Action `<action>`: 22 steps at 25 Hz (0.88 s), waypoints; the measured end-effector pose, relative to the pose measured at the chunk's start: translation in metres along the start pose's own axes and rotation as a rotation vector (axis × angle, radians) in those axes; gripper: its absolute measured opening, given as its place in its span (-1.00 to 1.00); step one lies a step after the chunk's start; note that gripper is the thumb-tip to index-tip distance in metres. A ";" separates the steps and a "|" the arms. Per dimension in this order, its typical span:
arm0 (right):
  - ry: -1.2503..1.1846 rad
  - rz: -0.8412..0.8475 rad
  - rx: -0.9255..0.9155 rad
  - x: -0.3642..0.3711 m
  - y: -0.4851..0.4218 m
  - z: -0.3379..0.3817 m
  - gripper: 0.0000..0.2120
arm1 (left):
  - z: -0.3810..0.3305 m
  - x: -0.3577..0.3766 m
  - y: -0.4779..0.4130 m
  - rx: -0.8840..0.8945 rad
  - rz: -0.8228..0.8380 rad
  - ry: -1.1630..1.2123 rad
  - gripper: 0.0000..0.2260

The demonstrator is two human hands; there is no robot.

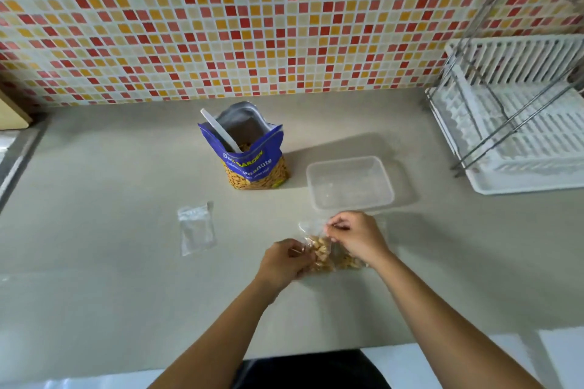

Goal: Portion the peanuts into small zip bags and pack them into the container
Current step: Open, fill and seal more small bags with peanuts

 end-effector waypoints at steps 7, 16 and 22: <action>0.446 -0.213 -0.029 0.003 0.003 0.003 -0.84 | -0.010 0.009 0.000 0.140 -0.284 -0.450 -0.78; 0.344 -0.207 -0.413 0.062 0.017 0.048 -0.79 | -0.019 -0.105 0.014 0.184 -0.692 -0.312 -0.83; 0.458 0.026 -0.570 0.166 0.009 0.074 -0.46 | 0.019 -0.198 0.012 -0.084 -0.857 -0.439 -0.65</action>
Point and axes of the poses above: each hand's wrist, its own y-axis away from the middle knuckle, its own x-axis out of the palm, z = x × y, the point moved 6 cm from there along -y, towards the middle knuckle, and after that the axes turned 1 degree about -z, right-handed, at the moved point
